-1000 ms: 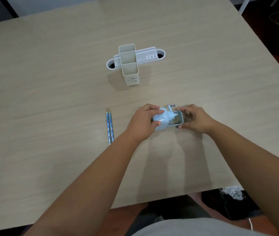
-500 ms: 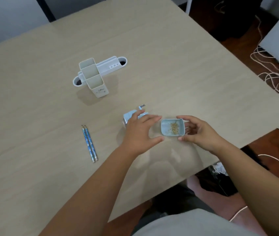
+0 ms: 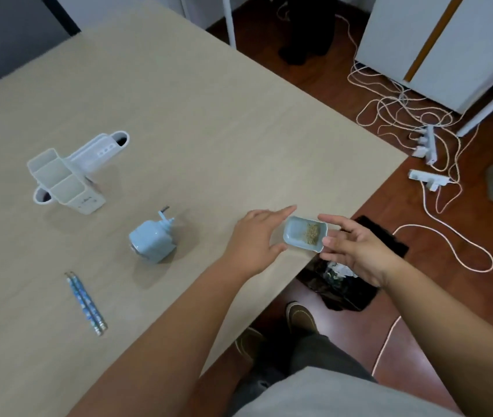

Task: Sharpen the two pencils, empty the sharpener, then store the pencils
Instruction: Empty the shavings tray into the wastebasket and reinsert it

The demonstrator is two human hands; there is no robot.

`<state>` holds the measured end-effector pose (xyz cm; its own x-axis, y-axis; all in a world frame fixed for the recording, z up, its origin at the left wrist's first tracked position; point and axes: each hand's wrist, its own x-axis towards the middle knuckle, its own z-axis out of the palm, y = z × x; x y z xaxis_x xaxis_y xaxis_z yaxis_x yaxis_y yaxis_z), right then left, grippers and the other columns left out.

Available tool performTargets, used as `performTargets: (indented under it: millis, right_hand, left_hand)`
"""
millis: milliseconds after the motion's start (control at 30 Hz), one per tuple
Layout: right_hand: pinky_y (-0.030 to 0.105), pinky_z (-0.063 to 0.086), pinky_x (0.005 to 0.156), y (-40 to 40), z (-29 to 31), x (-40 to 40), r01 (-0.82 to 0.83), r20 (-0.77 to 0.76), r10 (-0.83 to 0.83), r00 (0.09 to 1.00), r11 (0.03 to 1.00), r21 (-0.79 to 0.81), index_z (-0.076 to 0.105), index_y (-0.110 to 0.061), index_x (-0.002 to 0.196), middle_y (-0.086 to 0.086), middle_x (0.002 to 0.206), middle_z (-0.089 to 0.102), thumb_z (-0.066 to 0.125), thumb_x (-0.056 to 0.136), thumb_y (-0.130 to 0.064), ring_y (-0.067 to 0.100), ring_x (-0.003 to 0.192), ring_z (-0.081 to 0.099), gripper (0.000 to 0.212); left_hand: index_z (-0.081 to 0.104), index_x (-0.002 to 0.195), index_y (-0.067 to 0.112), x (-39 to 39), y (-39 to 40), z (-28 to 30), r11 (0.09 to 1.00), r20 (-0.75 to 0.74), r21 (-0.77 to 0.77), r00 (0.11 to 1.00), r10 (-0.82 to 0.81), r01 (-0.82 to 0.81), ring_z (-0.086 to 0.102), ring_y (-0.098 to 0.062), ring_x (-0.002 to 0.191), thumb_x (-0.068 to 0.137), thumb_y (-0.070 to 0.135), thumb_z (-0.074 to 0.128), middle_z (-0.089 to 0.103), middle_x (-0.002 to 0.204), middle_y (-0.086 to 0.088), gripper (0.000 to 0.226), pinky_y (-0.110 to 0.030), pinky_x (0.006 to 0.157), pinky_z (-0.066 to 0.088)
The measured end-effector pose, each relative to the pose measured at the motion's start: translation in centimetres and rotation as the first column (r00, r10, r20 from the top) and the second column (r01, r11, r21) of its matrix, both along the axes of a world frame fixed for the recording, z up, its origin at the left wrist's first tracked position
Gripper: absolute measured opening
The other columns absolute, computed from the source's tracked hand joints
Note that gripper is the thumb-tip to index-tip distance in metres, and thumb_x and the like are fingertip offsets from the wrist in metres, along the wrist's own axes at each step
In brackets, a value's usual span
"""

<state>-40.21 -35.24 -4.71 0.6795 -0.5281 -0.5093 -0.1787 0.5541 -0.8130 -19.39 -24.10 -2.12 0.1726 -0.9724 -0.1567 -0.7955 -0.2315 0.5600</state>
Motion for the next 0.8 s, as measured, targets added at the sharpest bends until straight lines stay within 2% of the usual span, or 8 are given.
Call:
performTargets:
  millis: [167,233,333,400,500,567,667,800]
  right_hand:
    - [0.024,0.059,0.07,-1.9,-1.6,-6.8,0.173,-0.126,-0.169,0.978,0.985,0.02,0.065,-0.02,0.111,0.003,0.093,0.074,0.093,0.035,-0.039,0.019,0.081,0.07,0.083]
    - [0.021,0.058,0.067,-2.6,-2.4,-9.6,0.233,-0.197,-0.228,0.954,0.973,0.001,0.067,-0.015,0.108,0.006,0.093,0.073,0.09,0.047,-0.03,0.017,0.079,0.069,0.066]
    - [0.022,0.056,0.068,-3.7,-4.4,-13.4,0.361,-0.293,-0.363,0.884,0.93,-0.064,0.067,-0.009,0.108,0.002,0.082,0.072,0.071,0.074,-0.002,0.012,0.069,0.068,0.035]
    - [0.027,0.053,0.07,-4.5,-6.1,-15.3,0.42,-0.365,-0.434,0.824,0.899,-0.123,0.064,-0.004,0.109,0.005,0.083,0.069,0.07,0.074,0.002,0.011,0.066,0.066,0.036]
    - [0.017,0.051,0.053,-5.3,-7.9,-17.1,0.454,-0.438,-0.486,0.756,0.872,-0.185,0.06,-0.002,0.108,0.006,0.077,0.062,0.069,0.074,0.007,0.003,0.05,0.063,0.036]
    - [0.013,0.049,0.047,-5.7,-9.0,-18.0,0.472,-0.49,-0.515,0.703,0.854,-0.221,0.059,-0.001,0.107,0.005,0.075,0.06,0.069,0.072,0.009,0.007,0.05,0.062,0.037]
    - [0.025,0.051,0.061,-5.8,-11.0,-18.9,0.49,-0.551,-0.548,0.63,0.83,-0.265,0.06,0.001,0.105,0.008,0.081,0.062,0.073,0.068,0.006,0.017,0.064,0.057,0.039]
    - [0.041,0.055,0.08,-5.5,-13.1,-19.2,0.475,-0.612,-0.576,0.542,0.811,-0.342,0.061,-0.013,0.098,0.01,0.099,0.067,0.078,0.064,-0.009,0.026,0.082,0.065,0.038]
  left_hand:
    - [0.026,0.146,0.029,-4.6,-3.6,-1.2,0.987,0.015,0.097,0.992,-0.129,0.127,0.04,-0.024,0.13,0.084,0.022,0.061,0.048,0.142,-0.001,0.071,-0.037,0.112,0.033]
    - [0.03,0.146,0.026,-6.0,-4.7,-2.0,0.978,0.018,0.123,0.985,-0.173,0.17,0.037,-0.025,0.133,0.085,0.025,0.06,0.044,0.146,-0.002,0.068,-0.035,0.114,0.03]
    - [0.032,0.145,0.022,-7.6,-5.8,-3.7,0.966,0.051,0.163,0.976,-0.211,0.2,0.03,-0.025,0.14,0.088,0.033,0.057,0.031,0.154,-0.003,0.063,-0.034,0.117,0.023]
    - [0.032,0.145,0.019,-8.4,-6.2,-4.9,0.966,0.123,0.155,0.966,-0.227,0.207,0.024,-0.027,0.143,0.09,0.037,0.053,0.024,0.157,-0.003,0.062,-0.036,0.119,0.019]
    - [0.028,0.146,0.018,-9.3,-6.1,-6.6,0.971,0.249,0.139,0.943,-0.222,0.192,0.015,-0.029,0.146,0.092,0.044,0.045,0.02,0.159,-0.001,0.062,-0.043,0.12,0.018]
    - [0.024,0.147,0.021,-9.7,-5.5,-7.4,0.976,0.285,0.137,0.937,-0.203,0.17,0.012,-0.029,0.147,0.092,0.045,0.041,0.018,0.159,0.002,0.063,-0.048,0.119,0.019]
    - [0.013,0.149,0.027,-9.9,-4.4,-8.5,0.976,0.314,0.154,0.929,-0.193,0.15,0.008,-0.025,0.148,0.092,0.045,0.041,0.011,0.161,0.007,0.066,-0.049,0.12,0.014]
    - [0.008,0.15,0.029,-9.9,-3.4,-9.0,0.98,0.354,0.136,0.917,-0.186,0.147,0.006,-0.022,0.149,0.091,0.042,0.043,0.008,0.161,0.008,0.07,-0.048,0.119,0.011]
